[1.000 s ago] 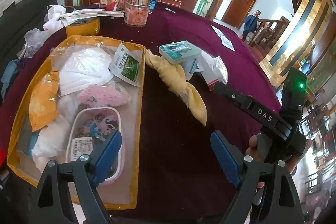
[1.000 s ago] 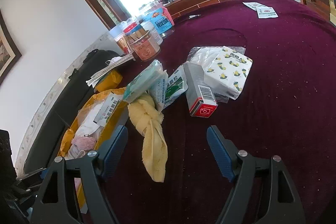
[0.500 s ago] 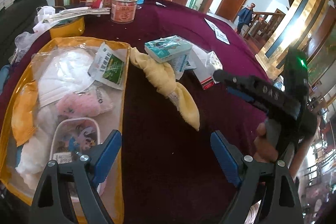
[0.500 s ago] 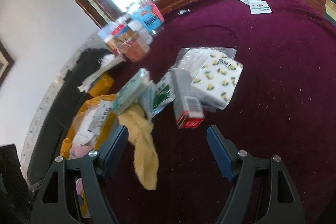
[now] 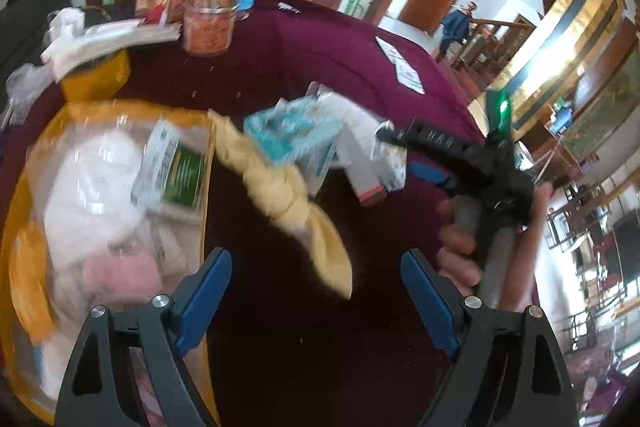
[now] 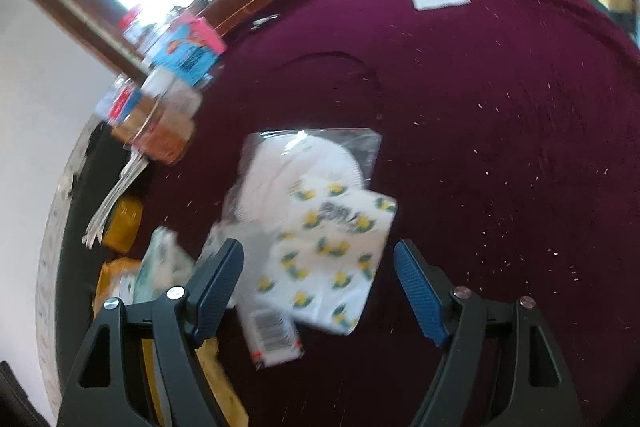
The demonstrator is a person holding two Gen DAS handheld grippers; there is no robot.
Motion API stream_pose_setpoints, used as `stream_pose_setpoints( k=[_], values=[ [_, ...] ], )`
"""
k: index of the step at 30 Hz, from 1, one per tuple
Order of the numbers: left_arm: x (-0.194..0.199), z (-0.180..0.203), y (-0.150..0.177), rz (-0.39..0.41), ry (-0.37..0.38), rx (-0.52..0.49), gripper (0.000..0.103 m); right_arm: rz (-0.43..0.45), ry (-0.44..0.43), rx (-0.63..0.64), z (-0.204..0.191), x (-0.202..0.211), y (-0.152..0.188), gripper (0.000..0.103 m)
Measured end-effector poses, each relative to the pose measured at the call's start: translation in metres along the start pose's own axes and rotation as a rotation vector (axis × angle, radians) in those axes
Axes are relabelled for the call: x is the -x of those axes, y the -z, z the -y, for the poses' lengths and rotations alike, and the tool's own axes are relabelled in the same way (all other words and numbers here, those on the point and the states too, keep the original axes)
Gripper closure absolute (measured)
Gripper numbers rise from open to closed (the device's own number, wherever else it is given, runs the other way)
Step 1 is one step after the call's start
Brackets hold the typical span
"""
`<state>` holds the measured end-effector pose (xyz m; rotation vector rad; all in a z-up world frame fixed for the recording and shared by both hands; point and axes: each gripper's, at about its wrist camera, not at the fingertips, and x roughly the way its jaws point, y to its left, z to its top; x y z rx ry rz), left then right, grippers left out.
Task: Organize soft objects
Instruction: 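Grasp the lemon-print tissue pack with the right gripper while the left grasps the blue cartoon packet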
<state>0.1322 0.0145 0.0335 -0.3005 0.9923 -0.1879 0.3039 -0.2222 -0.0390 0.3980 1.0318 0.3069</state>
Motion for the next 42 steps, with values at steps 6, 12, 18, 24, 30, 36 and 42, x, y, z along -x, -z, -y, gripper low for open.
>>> stream_pose_setpoints(
  k=[6, 12, 18, 24, 30, 36, 42],
  values=[
    [-0.012, 0.000, -0.052, -0.011, -0.006, -0.072, 0.011, 0.005, -0.059, -0.055, 0.014, -0.014, 0.002, 0.026],
    [-0.060, -0.008, -0.099, -0.104, 0.048, -0.127, 0.011, 0.009, -0.061, -0.051, 0.014, -0.013, 0.003, 0.042],
    [-0.097, -0.014, -0.118, -0.134, -0.002, -0.126, 0.011, 0.005, -0.053, -0.045, 0.015, -0.013, 0.004, 0.046],
    [-0.113, -0.011, -0.108, -0.182, -0.017, -0.184, 0.011, 0.014, -0.062, -0.041, 0.015, -0.009, 0.006, 0.046],
    [-0.107, 0.007, -0.085, -0.194, -0.039, -0.310, 0.011, 0.034, -0.081, -0.049, 0.017, -0.004, 0.008, 0.046],
    [-0.118, 0.010, -0.080, -0.199, -0.123, -0.366, 0.011, 0.042, -0.096, -0.059, 0.020, -0.001, 0.010, 0.046],
    [-0.122, 0.001, -0.079, -0.222, -0.149, -0.324, 0.040, 0.075, -0.100, -0.016, 0.013, 0.007, 0.013, 0.046]
  ],
)
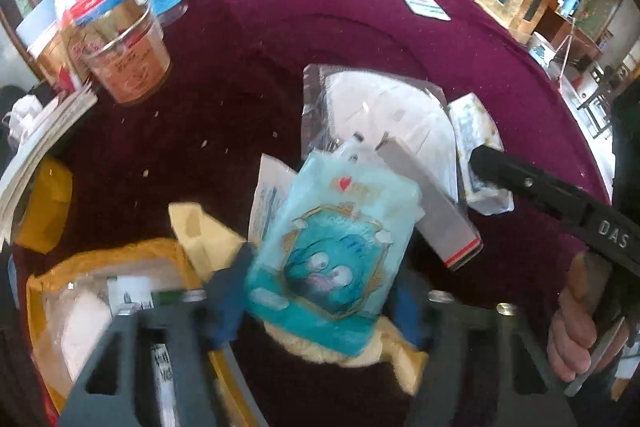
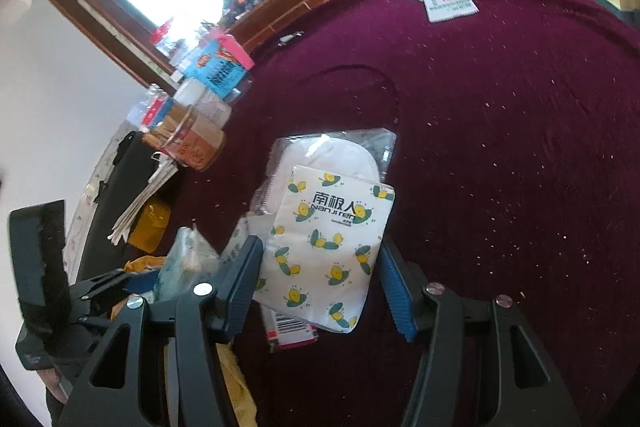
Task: Organize soft objects
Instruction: 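Grasp the lemon-print tissue pack with the right gripper while the left grasps the blue cartoon packet, then carry tissue pack and cartoon packet into the tray and open both grippers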
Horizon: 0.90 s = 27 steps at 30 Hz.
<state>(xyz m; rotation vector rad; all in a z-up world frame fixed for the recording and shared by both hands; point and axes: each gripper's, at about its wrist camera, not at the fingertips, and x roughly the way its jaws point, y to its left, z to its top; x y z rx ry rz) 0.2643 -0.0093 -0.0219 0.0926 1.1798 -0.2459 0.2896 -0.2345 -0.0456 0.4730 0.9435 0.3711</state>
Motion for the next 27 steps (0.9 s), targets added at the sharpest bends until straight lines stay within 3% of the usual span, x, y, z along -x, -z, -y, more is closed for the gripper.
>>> stream_pose_setpoints(
  k=[8, 12, 14, 18, 22, 27],
  values=[
    [0.045, 0.017, 0.040, 0.119, -0.119, 0.065, 0.049, 0.055, -0.020, 0.070, -0.012, 0.016, 0.007, 0.046],
    [0.070, 0.029, 0.073, 0.170, -0.117, 0.116, 0.053, 0.077, -0.076, 0.098, -0.018, 0.031, 0.017, 0.046],
    [0.080, 0.036, 0.087, 0.209, -0.150, 0.126, 0.053, 0.087, -0.099, 0.110, -0.022, 0.040, 0.024, 0.046],
    [0.099, 0.043, 0.111, 0.271, -0.152, 0.173, 0.053, 0.103, -0.149, 0.130, -0.031, 0.064, 0.058, 0.046],
    [0.111, 0.047, 0.126, 0.317, -0.156, 0.202, 0.053, 0.121, -0.123, 0.181, -0.041, 0.078, 0.088, 0.046],
    [0.120, 0.043, 0.139, 0.346, -0.148, 0.246, 0.053, 0.106, -0.158, 0.196, -0.053, 0.082, 0.105, 0.046]
  ],
)
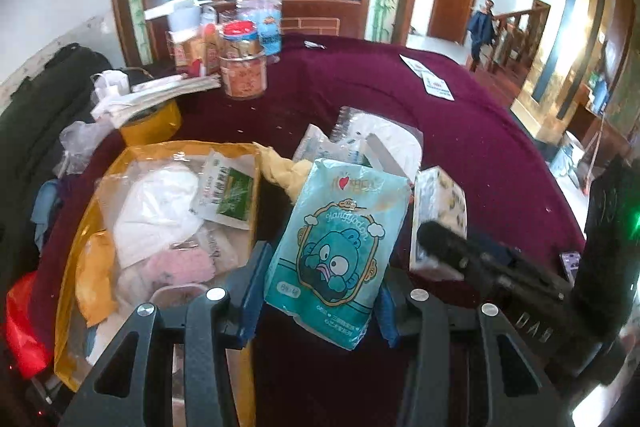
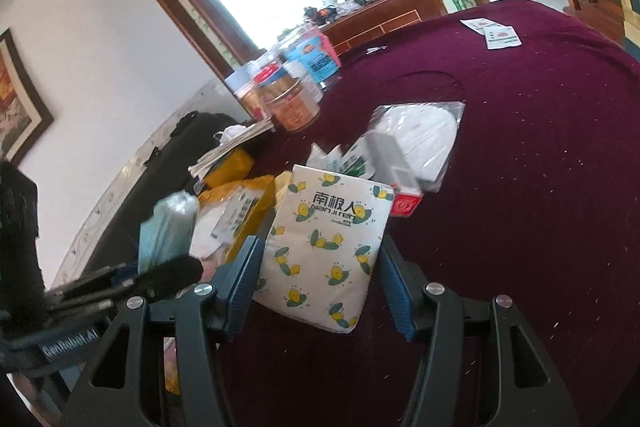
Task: Organize soft objects
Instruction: 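Carry tissue pack and cartoon packet into the tray and open both grippers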
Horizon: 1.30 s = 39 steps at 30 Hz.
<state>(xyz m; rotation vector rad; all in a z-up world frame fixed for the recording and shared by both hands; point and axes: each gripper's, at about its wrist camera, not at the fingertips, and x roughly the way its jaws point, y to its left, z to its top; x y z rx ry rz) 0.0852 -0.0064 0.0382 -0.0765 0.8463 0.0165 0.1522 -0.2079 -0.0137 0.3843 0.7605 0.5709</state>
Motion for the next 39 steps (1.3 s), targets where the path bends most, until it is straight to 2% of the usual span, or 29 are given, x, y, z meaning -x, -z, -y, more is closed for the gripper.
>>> stream_pose_setpoints(
  k=[3, 6, 10, 14, 20, 29, 35, 39],
  values=[
    [0.007, -0.014, 0.006, -0.013, 0.038, 0.036, 0.053, -0.010, 0.005, 0.023, -0.011, -0.001, 0.009, 0.046],
    [0.018, -0.039, 0.013, -0.040, 0.091, 0.103, 0.053, -0.045, -0.036, 0.033, -0.026, -0.004, 0.015, 0.046],
    [0.034, -0.073, 0.020, -0.018, 0.061, 0.155, 0.053, -0.056, -0.057, 0.093, -0.053, -0.005, 0.022, 0.045],
    [0.042, -0.112, 0.018, 0.004, 0.041, 0.249, 0.053, -0.078, -0.088, 0.154, -0.080, -0.011, 0.028, 0.045],
    [0.037, -0.152, 0.012, 0.006, 0.022, 0.329, 0.053, -0.152, -0.138, 0.216, -0.114, -0.038, 0.031, 0.045],
    [0.014, -0.180, -0.002, -0.010, 0.028, 0.371, 0.053, -0.192, -0.132, 0.272, -0.149, -0.082, 0.019, 0.045],
    [-0.012, -0.192, -0.006, -0.051, 0.032, 0.394, 0.053, -0.216, -0.125, 0.223, -0.148, -0.115, 0.000, 0.045],
    [-0.021, -0.192, -0.004, -0.062, 0.034, 0.392, 0.053, -0.223, -0.114, 0.231, -0.148, -0.130, 0.002, 0.045]
  ],
)
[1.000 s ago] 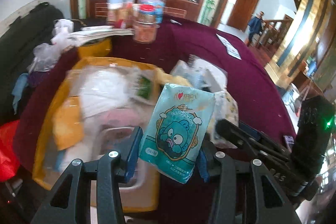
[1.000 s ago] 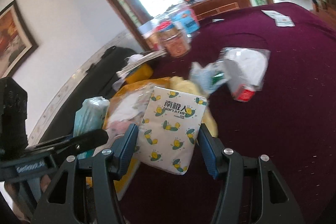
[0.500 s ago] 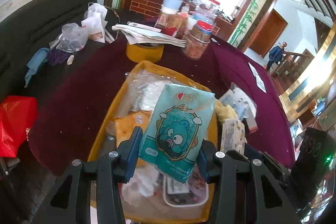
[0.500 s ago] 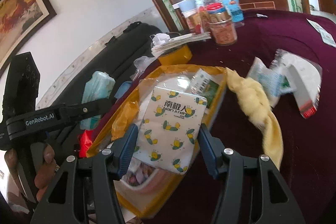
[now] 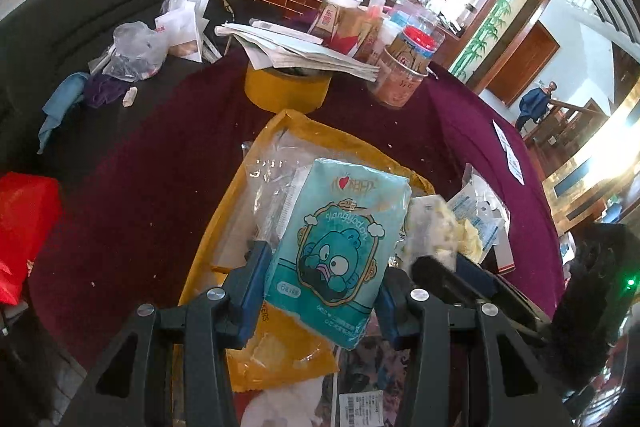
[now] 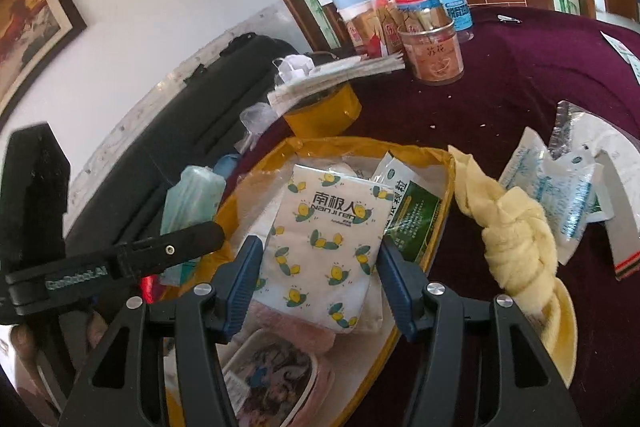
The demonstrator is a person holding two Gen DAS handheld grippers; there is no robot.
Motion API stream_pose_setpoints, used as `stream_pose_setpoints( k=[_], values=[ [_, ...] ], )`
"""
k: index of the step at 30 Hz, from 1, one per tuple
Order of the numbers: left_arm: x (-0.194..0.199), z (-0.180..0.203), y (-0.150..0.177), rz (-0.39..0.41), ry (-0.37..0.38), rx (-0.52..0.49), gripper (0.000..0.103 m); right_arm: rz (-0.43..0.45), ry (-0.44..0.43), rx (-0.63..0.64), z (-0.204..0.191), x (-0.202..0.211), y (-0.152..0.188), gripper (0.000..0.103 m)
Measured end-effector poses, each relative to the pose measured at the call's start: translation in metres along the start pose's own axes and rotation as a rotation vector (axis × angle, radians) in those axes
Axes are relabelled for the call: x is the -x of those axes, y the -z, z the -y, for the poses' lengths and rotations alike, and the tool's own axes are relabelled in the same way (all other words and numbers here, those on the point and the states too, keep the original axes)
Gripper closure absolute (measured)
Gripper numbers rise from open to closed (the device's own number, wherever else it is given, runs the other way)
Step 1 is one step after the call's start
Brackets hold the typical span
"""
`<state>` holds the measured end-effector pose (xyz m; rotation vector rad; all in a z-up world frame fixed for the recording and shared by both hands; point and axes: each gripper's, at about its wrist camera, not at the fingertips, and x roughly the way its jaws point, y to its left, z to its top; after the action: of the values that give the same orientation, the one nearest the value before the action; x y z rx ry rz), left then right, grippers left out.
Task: Organize soft objects
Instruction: 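Carry tissue pack and cartoon packet into the tray and open both grippers, then move both grippers back toward the yellow cloth and white-red box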
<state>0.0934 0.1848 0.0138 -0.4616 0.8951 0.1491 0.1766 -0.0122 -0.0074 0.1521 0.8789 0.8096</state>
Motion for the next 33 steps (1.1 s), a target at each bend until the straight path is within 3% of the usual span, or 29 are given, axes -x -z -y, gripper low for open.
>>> stream_pose_setpoints(
  k=[5, 10, 14, 18, 24, 28, 33],
  values=[
    [-0.007, 0.000, -0.003, 0.002, -0.015, 0.006, 0.051, -0.027, 0.010, 0.022, -0.001, -0.019, 0.004, 0.045],
    [-0.009, 0.000, -0.005, 0.024, -0.030, 0.005, 0.044, -0.002, 0.010, 0.073, -0.005, -0.022, 0.006, 0.044],
    [-0.006, -0.003, -0.001, 0.028, -0.016, 0.017, 0.035, 0.005, -0.001, 0.087, -0.007, -0.023, 0.009, 0.037],
    [0.007, -0.001, 0.006, 0.073, -0.040, 0.019, 0.025, 0.034, -0.009, 0.123, -0.015, -0.014, 0.013, 0.024],
    [0.025, 0.015, 0.019, 0.104, -0.026, 0.017, 0.022, 0.082, 0.004, 0.152, -0.022, 0.019, 0.019, 0.021],
    [0.038, 0.038, 0.033, 0.128, 0.002, -0.010, 0.019, 0.115, -0.003, 0.083, 0.001, 0.048, 0.022, 0.020],
    [0.049, 0.072, 0.043, 0.153, 0.034, -0.072, 0.017, 0.143, 0.085, -0.004, 0.047, 0.075, 0.028, 0.020]
  ],
)
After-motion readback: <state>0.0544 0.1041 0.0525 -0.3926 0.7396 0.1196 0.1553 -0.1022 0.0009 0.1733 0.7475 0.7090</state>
